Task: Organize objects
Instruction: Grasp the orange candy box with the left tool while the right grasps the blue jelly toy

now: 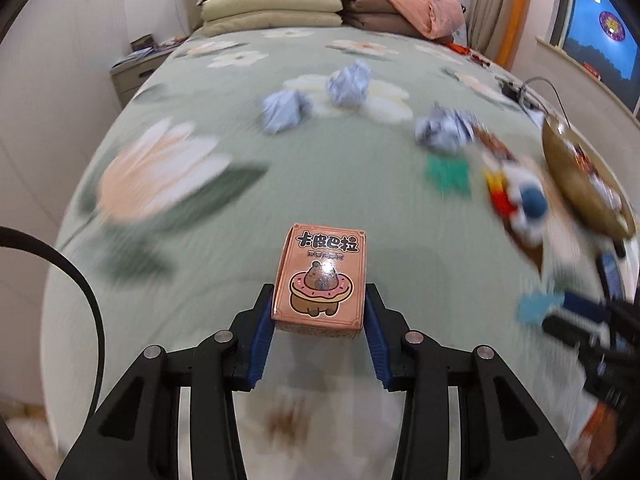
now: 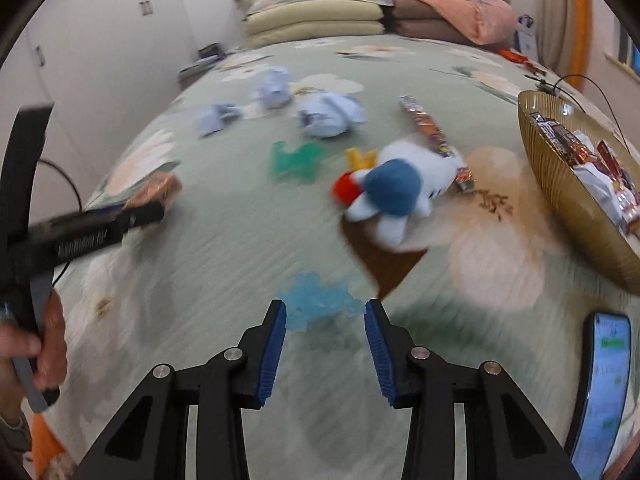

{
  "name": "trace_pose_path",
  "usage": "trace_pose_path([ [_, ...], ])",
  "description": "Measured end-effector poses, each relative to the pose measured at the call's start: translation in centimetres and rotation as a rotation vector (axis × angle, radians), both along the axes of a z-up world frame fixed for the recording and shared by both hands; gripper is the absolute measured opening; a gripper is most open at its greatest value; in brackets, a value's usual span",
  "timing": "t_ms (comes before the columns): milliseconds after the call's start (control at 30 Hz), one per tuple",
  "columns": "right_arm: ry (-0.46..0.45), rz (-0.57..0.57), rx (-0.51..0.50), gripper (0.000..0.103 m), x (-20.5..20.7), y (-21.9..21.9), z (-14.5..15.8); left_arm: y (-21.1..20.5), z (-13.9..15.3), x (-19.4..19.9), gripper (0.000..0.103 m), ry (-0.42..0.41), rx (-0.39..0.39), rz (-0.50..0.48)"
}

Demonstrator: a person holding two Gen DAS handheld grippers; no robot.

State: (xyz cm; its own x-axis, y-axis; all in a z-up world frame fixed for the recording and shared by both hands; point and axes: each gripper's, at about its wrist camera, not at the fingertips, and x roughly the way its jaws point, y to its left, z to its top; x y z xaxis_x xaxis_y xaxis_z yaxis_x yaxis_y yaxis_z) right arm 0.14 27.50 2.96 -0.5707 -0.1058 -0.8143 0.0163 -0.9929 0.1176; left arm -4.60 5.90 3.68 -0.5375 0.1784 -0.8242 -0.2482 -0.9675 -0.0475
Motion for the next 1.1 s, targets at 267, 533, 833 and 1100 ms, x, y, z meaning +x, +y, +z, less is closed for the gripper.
trace_pose_path([
  [267, -0.047, 0.019, -0.016, 0.042, 5.7, -1.8, -1.6, -2.8, -2.0, 6.2, 0.048, -0.057, 0.036, 0.065],
  [533, -0.090, -0.006, -0.150, 0.082, 6.6, -0.5, -1.6, -2.4, -2.9, 5.1, 0.095, -0.056, -0.007, 0.052],
  [833, -0.003, 0.034, 0.019, 0.103, 7.8, -4.0, -3.1, -2.4, -3.4, 5.3, 0.103, -0.009, 0.004, 0.085],
  [1100, 0.055, 0.020, 0.114, 0.103, 8.7, -4.9, -3.9, -2.4, -3.3, 5.6, 0.102, -0.004, -0.004, 0.076],
])
